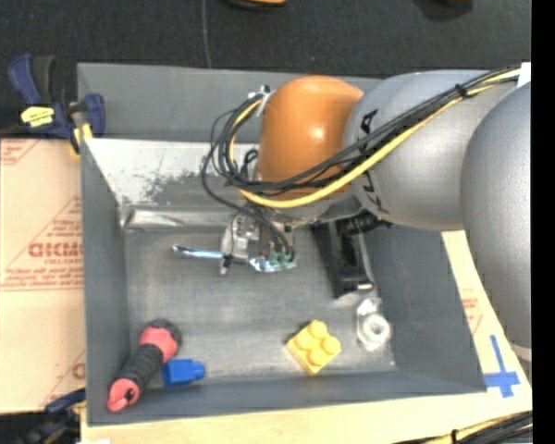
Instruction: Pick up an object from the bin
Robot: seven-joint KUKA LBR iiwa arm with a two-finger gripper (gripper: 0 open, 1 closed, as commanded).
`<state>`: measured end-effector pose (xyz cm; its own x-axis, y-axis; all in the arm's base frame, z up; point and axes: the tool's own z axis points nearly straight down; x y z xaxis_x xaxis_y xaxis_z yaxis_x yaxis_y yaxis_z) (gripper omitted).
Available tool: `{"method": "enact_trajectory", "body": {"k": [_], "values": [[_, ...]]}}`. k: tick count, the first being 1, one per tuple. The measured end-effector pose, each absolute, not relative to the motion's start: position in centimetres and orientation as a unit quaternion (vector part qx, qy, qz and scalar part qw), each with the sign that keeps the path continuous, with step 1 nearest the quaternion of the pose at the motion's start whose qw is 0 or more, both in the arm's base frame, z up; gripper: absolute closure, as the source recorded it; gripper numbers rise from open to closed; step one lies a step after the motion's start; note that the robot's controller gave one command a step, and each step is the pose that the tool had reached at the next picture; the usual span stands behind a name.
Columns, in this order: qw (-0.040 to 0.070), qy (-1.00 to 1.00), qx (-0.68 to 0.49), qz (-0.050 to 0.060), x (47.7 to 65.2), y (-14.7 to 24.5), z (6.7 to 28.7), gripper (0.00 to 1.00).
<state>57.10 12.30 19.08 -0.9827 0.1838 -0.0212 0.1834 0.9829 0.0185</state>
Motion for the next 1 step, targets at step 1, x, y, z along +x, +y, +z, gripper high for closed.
{"method": "enact_trajectory", "body": {"k": [1], "values": [[0.013, 0.996, 0.092, 0.009, 57.18, 12.31, 19.86, 1.00]]}}
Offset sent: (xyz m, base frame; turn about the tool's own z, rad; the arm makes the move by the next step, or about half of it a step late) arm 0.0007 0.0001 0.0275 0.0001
